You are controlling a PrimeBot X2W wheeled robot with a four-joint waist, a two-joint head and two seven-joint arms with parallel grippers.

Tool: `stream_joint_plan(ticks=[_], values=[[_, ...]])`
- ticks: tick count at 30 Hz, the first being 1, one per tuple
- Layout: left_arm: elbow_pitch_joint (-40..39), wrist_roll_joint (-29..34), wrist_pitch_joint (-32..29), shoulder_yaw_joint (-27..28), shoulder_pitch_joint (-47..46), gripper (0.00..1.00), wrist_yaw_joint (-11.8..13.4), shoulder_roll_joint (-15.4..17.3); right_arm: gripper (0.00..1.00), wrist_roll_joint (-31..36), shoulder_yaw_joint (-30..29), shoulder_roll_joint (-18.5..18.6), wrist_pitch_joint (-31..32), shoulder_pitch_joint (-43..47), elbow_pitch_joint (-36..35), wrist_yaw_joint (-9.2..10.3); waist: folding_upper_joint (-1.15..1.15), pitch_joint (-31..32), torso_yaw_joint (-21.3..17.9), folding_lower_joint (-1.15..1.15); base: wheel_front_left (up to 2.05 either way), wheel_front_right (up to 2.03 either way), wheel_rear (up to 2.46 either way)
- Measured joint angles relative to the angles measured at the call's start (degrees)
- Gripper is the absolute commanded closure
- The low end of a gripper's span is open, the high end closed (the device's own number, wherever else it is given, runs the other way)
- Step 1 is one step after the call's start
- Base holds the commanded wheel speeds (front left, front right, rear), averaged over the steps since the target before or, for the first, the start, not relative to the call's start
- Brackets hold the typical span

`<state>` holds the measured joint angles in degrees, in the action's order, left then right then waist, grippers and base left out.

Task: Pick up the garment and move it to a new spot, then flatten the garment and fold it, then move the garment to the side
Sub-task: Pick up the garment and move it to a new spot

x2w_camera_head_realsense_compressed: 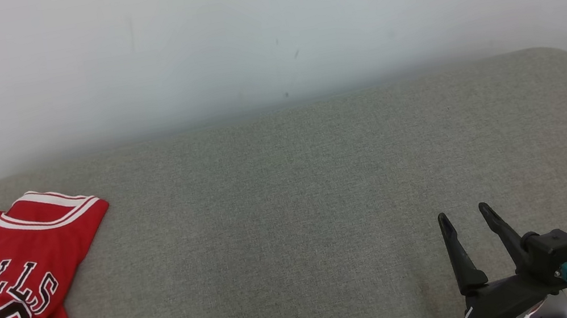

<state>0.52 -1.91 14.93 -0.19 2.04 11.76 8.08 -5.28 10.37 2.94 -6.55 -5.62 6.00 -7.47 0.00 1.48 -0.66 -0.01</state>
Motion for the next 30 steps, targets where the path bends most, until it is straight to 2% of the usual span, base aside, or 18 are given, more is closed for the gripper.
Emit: stream_joint_plan(ticks=[16,30], values=[[0.73,-0.09,0.00,-0.23,-0.29,0.00,-0.04,0.93,0.00,-0.73,0.14,-0.02,-0.10,0.36,0.04,0.00,0.00,-0.05,1.12,0.01,0.00,0.00,0.00],[1.00,-2.36,0.00,2.04,-0.34,0.00,0.94,1.75,0.00,-1.79,1.94,-0.04,-1.04,0.45,1.57,0.00,0.00,0.37,7.04,0.01,0.00,0.00,0.00]])
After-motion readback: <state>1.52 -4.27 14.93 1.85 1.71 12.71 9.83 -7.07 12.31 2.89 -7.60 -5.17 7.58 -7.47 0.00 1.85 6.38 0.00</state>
